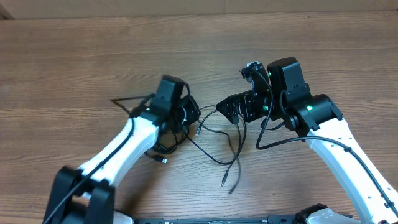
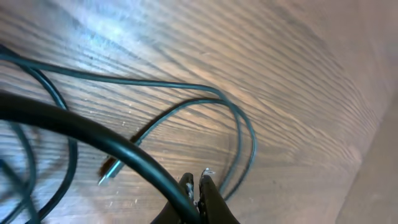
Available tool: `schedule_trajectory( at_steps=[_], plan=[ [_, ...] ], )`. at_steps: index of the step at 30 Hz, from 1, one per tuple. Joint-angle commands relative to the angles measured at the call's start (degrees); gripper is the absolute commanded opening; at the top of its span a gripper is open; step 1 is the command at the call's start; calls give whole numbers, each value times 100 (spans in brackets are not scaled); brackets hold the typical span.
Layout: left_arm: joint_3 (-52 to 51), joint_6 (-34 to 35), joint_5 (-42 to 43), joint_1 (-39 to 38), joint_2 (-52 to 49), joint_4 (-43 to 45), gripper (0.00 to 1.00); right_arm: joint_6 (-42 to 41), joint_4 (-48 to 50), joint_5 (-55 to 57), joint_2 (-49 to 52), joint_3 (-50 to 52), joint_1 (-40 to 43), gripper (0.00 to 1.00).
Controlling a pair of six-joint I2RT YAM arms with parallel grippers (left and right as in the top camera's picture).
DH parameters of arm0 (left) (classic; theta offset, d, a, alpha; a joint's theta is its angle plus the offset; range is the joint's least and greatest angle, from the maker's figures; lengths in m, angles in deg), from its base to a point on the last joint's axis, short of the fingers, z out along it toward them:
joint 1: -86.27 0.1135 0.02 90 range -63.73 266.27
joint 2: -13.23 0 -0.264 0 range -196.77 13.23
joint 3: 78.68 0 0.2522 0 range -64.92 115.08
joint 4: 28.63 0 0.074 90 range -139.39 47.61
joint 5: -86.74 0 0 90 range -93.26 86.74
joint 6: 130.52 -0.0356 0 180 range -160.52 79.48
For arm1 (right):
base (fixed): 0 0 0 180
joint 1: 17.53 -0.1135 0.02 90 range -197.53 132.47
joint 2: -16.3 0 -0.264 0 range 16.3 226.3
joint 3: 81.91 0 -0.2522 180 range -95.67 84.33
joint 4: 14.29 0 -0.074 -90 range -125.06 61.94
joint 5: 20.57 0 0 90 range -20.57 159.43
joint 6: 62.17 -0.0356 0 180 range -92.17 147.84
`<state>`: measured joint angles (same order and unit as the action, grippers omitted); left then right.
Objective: Untangle cables
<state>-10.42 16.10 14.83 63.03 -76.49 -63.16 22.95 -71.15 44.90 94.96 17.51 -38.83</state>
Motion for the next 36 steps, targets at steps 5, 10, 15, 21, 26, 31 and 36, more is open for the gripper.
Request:
schedule_trajectory(
  at_steps=[5, 10, 15, 21, 26, 31, 36],
  plan=[
    [63, -1394, 96, 424, 1237, -616, 4, -26, 9, 52, 24, -103, 15, 100],
    [63, -1937, 9, 621, 1794, -1102, 4, -26, 9, 52, 24, -103, 15, 100],
    [63, -1982, -575, 745, 2243, -1827, 4, -26, 9, 52, 24, -103, 15, 100],
    [63, -1982, -800, 758, 2529, -2632, 4, -26, 9, 52, 24, -103, 15, 100],
    [63, -1971, -817, 758, 2610, -3130, 4, -26, 9, 52, 24, -103, 15, 100],
    [63, -1274, -820, 758, 2608, -3136, 4, -26, 9, 52, 24, -103, 15, 100],
    [63, -817, -820, 750, 2603, -3128, 4, -26, 9, 52, 24, -103, 15, 100]
  ],
)
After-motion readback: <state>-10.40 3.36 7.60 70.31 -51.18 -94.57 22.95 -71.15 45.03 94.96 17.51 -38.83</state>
